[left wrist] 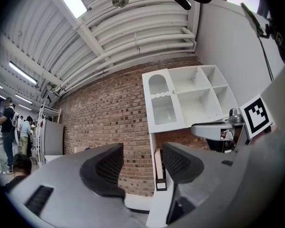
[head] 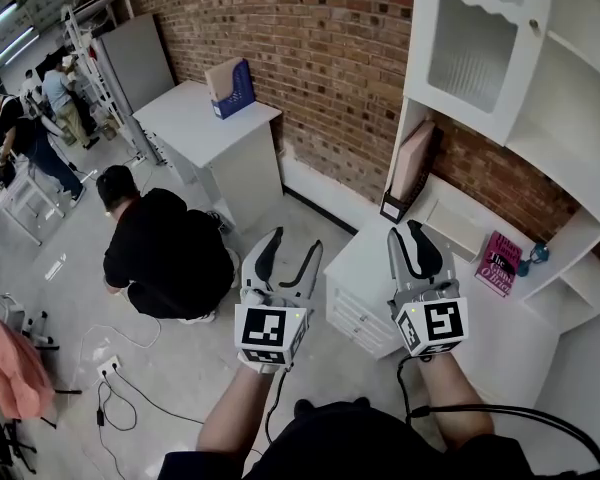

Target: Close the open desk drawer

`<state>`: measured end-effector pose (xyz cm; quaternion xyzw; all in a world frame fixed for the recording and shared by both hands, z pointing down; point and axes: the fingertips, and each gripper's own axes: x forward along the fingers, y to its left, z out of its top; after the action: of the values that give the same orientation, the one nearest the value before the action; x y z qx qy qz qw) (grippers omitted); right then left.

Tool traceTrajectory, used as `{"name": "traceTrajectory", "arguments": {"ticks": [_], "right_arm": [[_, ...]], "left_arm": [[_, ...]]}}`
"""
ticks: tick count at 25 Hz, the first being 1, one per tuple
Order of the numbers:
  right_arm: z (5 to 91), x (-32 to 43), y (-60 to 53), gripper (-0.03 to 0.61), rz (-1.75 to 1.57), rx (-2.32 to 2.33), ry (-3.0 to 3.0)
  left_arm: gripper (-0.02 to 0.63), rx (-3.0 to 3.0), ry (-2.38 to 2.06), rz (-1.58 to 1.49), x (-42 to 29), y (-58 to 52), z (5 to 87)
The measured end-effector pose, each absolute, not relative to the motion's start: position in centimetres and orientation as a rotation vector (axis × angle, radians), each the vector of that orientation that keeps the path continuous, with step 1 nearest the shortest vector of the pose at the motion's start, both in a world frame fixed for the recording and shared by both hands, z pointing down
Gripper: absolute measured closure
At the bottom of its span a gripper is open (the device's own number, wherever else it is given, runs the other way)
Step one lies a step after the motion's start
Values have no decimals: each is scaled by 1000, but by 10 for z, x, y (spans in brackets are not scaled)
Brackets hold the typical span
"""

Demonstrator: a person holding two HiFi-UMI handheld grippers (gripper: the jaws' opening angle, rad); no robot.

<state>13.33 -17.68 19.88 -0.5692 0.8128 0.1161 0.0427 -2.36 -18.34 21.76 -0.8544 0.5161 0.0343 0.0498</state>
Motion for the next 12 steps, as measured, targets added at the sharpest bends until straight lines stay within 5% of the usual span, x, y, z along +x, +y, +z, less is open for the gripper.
{"name": "traceTrajectory", "arguments": {"ticks": [12], "right_arm": [[202, 129, -173, 459, 333, -1714, 2519]], "left_arm": [[360, -2629, 1559, 97, -18, -177, 220]]}}
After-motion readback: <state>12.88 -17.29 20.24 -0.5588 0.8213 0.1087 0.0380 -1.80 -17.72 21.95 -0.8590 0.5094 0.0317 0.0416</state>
